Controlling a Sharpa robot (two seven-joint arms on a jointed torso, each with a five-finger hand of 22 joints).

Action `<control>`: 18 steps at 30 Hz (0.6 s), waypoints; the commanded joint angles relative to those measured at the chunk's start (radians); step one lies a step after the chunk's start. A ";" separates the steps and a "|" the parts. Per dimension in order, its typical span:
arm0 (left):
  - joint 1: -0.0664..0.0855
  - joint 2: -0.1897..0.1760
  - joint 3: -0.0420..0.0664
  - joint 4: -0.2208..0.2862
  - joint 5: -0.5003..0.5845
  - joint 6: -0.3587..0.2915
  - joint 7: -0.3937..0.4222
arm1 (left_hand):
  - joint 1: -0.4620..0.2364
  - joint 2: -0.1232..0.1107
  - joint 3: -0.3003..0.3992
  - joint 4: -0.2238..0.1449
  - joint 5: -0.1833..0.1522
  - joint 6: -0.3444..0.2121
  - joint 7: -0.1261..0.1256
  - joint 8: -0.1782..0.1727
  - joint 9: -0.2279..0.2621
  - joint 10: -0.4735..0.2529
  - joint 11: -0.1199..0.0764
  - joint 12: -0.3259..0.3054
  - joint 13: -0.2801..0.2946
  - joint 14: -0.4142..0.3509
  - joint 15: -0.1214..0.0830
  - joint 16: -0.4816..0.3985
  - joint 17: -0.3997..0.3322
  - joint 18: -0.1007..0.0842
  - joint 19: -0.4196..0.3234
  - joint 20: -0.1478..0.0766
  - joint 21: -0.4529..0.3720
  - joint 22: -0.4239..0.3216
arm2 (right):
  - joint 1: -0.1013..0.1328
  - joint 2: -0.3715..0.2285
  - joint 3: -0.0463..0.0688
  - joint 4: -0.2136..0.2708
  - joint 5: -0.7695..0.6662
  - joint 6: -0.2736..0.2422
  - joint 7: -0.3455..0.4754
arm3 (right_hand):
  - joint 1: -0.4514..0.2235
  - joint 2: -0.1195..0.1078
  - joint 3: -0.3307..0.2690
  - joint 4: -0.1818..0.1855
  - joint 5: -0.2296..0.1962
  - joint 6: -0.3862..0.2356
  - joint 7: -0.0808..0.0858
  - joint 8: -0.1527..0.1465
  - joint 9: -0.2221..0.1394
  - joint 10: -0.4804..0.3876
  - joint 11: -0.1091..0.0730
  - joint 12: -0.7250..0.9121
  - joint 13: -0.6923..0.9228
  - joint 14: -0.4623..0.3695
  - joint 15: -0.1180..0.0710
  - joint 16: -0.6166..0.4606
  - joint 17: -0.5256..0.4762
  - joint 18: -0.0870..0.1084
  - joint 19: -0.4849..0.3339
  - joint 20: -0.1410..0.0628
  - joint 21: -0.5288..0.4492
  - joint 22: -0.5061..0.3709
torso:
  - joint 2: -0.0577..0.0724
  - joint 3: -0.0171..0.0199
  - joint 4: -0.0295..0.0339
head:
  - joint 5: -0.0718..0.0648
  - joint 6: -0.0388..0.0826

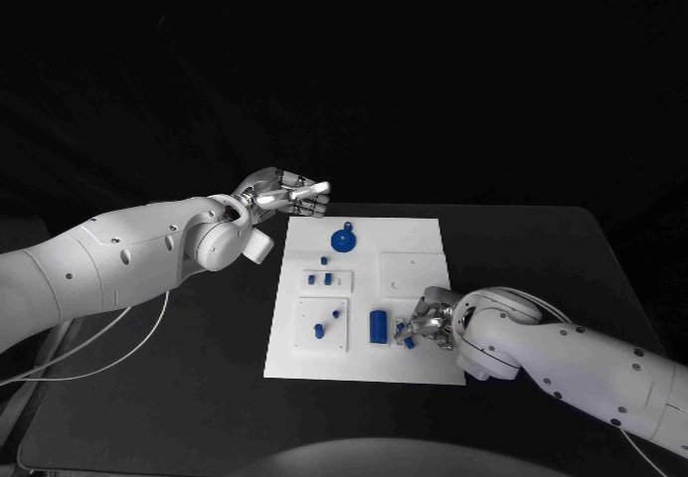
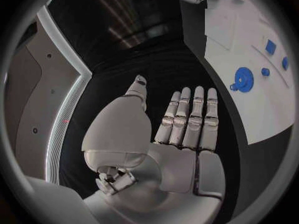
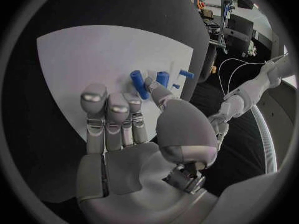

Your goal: Assemble the parts on the task board

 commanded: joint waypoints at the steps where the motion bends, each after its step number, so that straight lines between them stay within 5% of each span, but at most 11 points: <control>1: 0.000 0.000 0.000 0.002 -0.003 0.015 0.003 | -0.001 0.012 -0.005 0.000 -0.003 -0.006 0.001 0.000 0.000 -0.004 -0.002 0.000 0.001 -0.001 0.002 0.000 0.000 0.012 0.005 0.002 0.006 0.001 | -0.002 0.001 -0.001 -0.007 -0.015 0.000 -0.005 | 0.004 0.009 -0.005 0.006 -0.007 0.005 -0.006 -0.002 -0.007 0.008 -0.012 0.003 0.001 0.000 -0.005 0.006 -0.001 -0.019 0.029 -0.009 -0.004 0.095 | 0.000 0.0001 0.0000 | 0.001 0.001; 10: 0.000 0.001 0.000 0.002 -0.003 0.015 0.002 | -0.001 0.012 -0.005 0.000 -0.003 -0.006 0.001 0.000 0.000 -0.004 -0.002 0.000 0.001 -0.001 0.002 0.000 0.000 0.012 0.005 0.002 0.006 0.001 | 0.000 0.004 -0.001 -0.014 -0.015 0.002 -0.004 | -0.014 -0.013 -0.040 0.088 -0.035 0.012 -0.007 -0.002 -0.037 0.009 -0.012 0.004 0.003 0.000 -0.004 0.006 -0.001 -0.020 0.030 -0.009 -0.005 0.095 | 0.000 -0.0004 -0.0005 | 0.002 0.001; 16: 0.000 0.001 0.000 0.002 -0.004 0.014 0.002 | -0.001 0.012 -0.005 0.000 -0.003 -0.006 0.001 0.000 0.000 -0.004 -0.002 0.000 0.001 -0.001 0.002 0.000 0.000 0.012 0.005 0.002 0.006 0.001 | 0.000 0.002 -0.001 -0.014 -0.014 0.005 -0.001 | -0.031 -0.061 -0.045 0.171 -0.103 0.021 -0.004 -0.002 -0.050 0.010 -0.011 0.003 0.002 0.000 -0.004 0.006 -0.001 -0.020 0.030 -0.008 -0.006 0.095 | 0.000 0.0001 -0.0002 | 0.002 0.001; 18: 0.000 0.001 0.000 0.002 -0.004 0.014 0.002 | -0.001 0.012 -0.005 0.000 -0.003 -0.006 0.001 0.000 0.000 -0.004 -0.002 0.000 0.001 -0.001 0.002 0.000 0.000 0.012 0.005 0.002 0.006 0.001 | 0.000 0.002 -0.001 -0.013 -0.013 0.005 0.001 | -0.019 -0.093 -0.040 0.231 -0.132 0.024 -0.003 -0.002 -0.053 0.011 -0.009 0.004 0.002 -0.001 -0.003 0.004 -0.002 -0.019 0.031 -0.008 -0.007 0.095 | 0.000 0.0003 -0.0003 | 0.002 0.001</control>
